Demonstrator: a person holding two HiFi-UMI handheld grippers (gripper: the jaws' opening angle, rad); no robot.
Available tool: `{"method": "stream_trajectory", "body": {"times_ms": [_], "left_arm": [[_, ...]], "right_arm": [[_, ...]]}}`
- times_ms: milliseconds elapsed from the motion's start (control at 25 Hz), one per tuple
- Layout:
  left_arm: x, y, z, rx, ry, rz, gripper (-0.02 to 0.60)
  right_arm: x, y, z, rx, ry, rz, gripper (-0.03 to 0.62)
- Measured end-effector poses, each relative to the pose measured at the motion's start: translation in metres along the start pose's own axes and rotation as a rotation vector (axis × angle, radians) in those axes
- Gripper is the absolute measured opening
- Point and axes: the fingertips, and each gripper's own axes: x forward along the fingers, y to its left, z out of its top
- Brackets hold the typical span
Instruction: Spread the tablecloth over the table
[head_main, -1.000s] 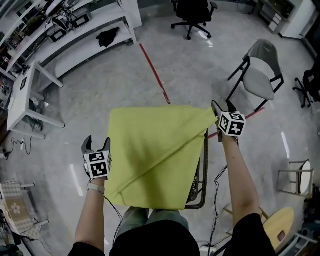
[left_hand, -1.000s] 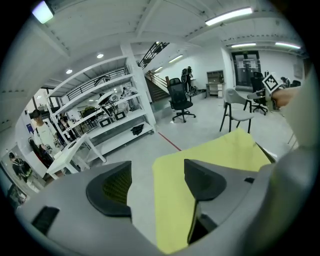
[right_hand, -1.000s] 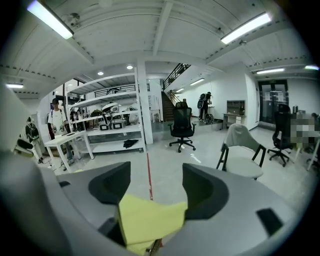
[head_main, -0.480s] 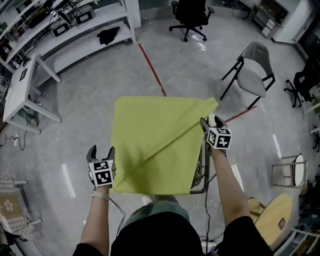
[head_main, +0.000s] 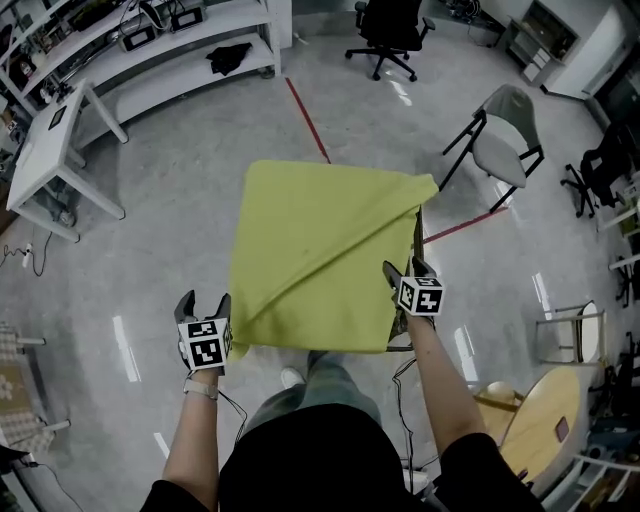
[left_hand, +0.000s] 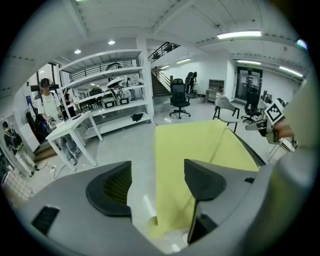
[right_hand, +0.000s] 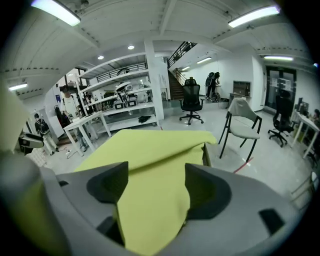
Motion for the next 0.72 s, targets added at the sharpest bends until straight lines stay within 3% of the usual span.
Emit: {"method": "stream_trajectory", "body": {"times_ms": [200, 440, 720], "left_arm": [[-0.021, -0.011, -0.041, -0.014, 0.022, -0.038, 0.327], [-0.041, -0.043, -0.079, 0.046, 0.047, -0.099, 0.327], [-0.053, -0.074, -0.106, 0.084, 0.103, -0.141, 0.327]], "right_arm": [[-0.022, 0.026, -0.062, -0.037, 0.087, 0.012, 0.357], [-0.035, 0.041, -0.132, -0.039, 0.174, 0.028, 0.359], [-0.028, 0.057, -0.177, -0.054, 0.239, 0.053, 0.359]]}}
